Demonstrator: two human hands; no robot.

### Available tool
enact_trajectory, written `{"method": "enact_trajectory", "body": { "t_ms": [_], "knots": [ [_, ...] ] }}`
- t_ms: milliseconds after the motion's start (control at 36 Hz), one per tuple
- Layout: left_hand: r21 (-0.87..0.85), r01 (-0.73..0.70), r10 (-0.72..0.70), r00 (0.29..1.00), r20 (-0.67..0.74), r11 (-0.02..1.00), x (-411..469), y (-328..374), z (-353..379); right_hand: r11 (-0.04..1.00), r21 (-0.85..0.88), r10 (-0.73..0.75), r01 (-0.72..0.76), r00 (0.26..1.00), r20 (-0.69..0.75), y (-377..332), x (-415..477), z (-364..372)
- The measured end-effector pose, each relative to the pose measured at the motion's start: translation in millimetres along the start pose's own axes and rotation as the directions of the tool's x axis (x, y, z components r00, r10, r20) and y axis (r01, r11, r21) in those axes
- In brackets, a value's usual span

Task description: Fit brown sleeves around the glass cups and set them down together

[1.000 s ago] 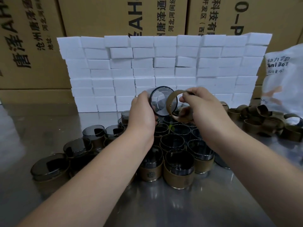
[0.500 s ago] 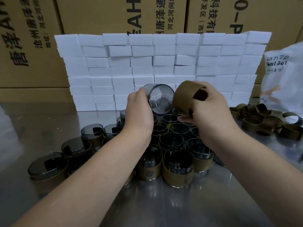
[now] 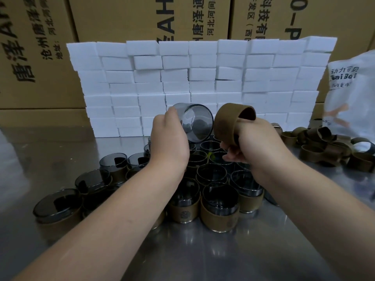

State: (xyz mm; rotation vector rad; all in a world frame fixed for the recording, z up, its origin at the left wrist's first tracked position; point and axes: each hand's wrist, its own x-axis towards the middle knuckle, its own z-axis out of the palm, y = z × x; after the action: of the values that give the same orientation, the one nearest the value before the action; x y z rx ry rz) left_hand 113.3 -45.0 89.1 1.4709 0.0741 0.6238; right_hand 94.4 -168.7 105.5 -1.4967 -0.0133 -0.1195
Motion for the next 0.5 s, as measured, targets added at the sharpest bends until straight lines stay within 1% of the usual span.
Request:
{"method": "enact_trajectory", "body": {
  "t_ms": [83, 194, 250, 333, 444, 500],
  "knots": [
    [0.043, -0.015, 0.016, 1.000, -0.017, 0.999, -1.2, -1.0, 0.6, 0.995, 0.052, 0.084, -0.085, 0.996, 0.020, -4.9, -3.6, 0.3],
    [0.067, -0.014, 0.014, 1.000, -0.011, 0.998, -0.4, -2.5, 2.0, 0.988, 0.123, 0.089, -0.094, 0.995, 0.039, -4.8, -5.7, 2.3],
    [0.072, -0.041, 0.043, 0.999, -0.016, 0.997, -0.6, -3.6, 1.8, 0.991, 0.099, 0.083, -0.086, 0.996, 0.036, -5.1, -5.5, 3.5],
    [0.064, -0.060, 0.062, 0.998, -0.023, 0.996, -0.8, -4.1, 1.0, 0.997, 0.015, 0.073, -0.074, 0.995, 0.061, -4.2, -6.2, 4.5],
    [0.046, -0.058, 0.059, 0.997, -0.038, 0.997, -2.1, -2.9, -0.3, 0.994, -0.074, 0.095, -0.085, 0.986, 0.136, -1.5, -5.3, 4.6],
    [0.030, -0.044, 0.045, 0.998, -0.040, 0.999, -3.3, -1.6, -0.2, 0.992, -0.084, 0.112, -0.098, 0.976, 0.186, 1.9, -4.6, 4.1]
  ]
}}
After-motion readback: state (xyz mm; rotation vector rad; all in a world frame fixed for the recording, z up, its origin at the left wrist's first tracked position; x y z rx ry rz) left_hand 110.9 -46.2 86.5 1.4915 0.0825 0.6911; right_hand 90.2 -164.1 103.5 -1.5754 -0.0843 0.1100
